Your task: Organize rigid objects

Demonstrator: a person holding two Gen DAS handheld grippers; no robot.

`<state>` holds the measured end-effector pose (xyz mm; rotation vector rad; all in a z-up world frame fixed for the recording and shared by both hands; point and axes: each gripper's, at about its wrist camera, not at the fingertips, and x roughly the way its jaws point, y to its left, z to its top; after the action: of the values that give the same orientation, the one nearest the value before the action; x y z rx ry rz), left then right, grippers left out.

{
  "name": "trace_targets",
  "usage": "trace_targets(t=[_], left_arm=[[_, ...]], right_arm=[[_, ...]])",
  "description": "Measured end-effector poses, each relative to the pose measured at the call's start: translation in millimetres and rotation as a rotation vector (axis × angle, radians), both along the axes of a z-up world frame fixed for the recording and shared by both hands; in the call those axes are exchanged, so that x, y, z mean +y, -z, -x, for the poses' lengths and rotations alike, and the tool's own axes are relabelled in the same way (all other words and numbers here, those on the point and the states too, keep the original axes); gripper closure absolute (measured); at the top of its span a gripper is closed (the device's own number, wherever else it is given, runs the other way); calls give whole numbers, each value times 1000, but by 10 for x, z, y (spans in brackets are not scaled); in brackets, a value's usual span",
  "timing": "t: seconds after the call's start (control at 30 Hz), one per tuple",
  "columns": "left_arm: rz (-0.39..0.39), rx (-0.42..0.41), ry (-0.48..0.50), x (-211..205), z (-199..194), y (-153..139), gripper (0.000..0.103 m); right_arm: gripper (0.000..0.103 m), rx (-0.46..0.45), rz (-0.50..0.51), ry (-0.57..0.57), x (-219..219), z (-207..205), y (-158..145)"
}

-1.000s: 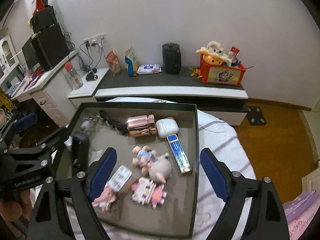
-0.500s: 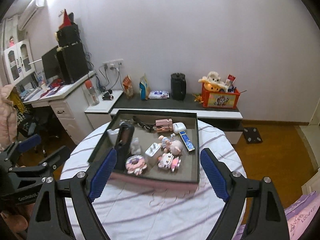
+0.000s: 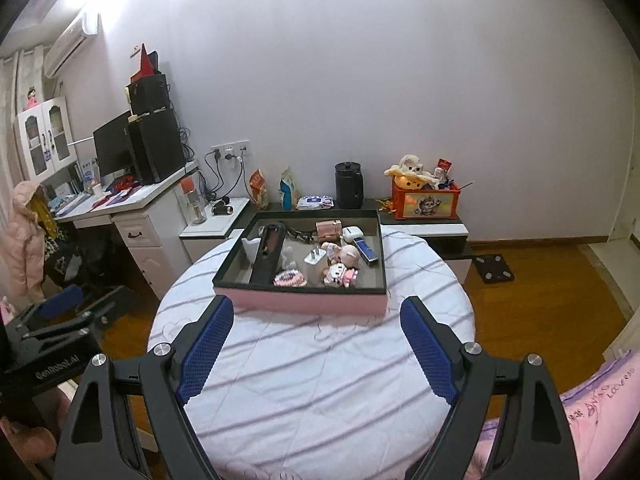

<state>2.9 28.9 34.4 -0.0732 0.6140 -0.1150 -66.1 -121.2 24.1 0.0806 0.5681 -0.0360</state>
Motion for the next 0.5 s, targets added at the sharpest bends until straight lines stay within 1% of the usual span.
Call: trace_targets(t=[0.17,0.3,0.4,0.5], left_arm=[[-10,-25,4,33,321,-25,0],[-18,-16,29,-21,505,18,0],[-29,-12,41,-50,570,44,0],[-24,-6,37,-29,586,60,0]], right_arm=[[16,-7,18,3,39,178,-11],[16,-20,13,9,52,262,-20],[16,-28,-6,33,30,285,-19],[16,-33,3,59,23,277,-4]])
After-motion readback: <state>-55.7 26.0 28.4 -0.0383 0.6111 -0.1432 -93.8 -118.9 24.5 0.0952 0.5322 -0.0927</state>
